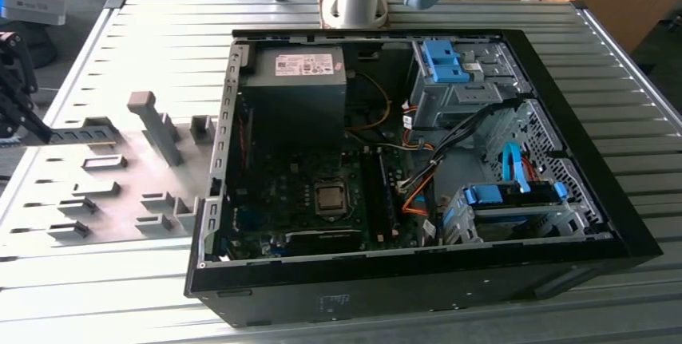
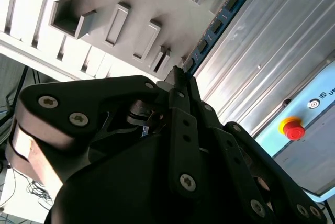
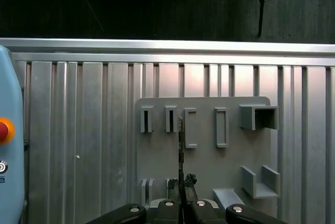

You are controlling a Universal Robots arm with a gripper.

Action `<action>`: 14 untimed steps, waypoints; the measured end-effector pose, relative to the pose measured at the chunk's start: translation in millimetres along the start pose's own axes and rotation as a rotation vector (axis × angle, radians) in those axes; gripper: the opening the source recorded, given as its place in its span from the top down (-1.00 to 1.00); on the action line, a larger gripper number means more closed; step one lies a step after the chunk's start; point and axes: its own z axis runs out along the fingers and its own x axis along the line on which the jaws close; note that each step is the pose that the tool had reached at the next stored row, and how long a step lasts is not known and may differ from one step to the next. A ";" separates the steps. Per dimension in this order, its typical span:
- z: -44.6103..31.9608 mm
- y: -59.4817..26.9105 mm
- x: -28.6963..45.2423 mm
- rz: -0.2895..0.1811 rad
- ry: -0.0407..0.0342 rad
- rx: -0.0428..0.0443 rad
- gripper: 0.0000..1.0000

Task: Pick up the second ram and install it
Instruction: 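Pick up the second ram and move it above second insertion slot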

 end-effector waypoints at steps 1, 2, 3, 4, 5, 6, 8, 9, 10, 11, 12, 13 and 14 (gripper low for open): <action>-0.7 0.0 0.0 0.000 0.0000 0.0000 0.72; -1.4 0.0 0.0 0.000 0.0000 0.0000 0.72; -2.5 0.0 -0.1 0.000 0.0000 0.0000 0.72; -3.6 0.0 -0.1 0.000 0.0000 -0.0001 0.72; -4.6 0.0 -0.1 0.000 0.0000 0.0000 0.72; -5.8 0.0 -0.2 0.000 0.0000 0.0000 0.72; -8.1 0.1 -0.2 0.000 0.0000 0.0000 0.72; -9.2 0.0 -0.3 0.000 0.0000 0.0000 0.72; -10.4 0.0 -0.3 0.000 0.0000 0.0000 0.72; -11.6 0.0 -0.4 0.000 0.0000 0.0000 0.72; -12.8 0.1 -0.4 0.000 0.0000 -0.0001 0.72; -13.8 0.1 -0.4 0.000 0.0000 0.0000 0.72; -14.7 0.1 -0.5 0.000 0.0000 0.0001 0.72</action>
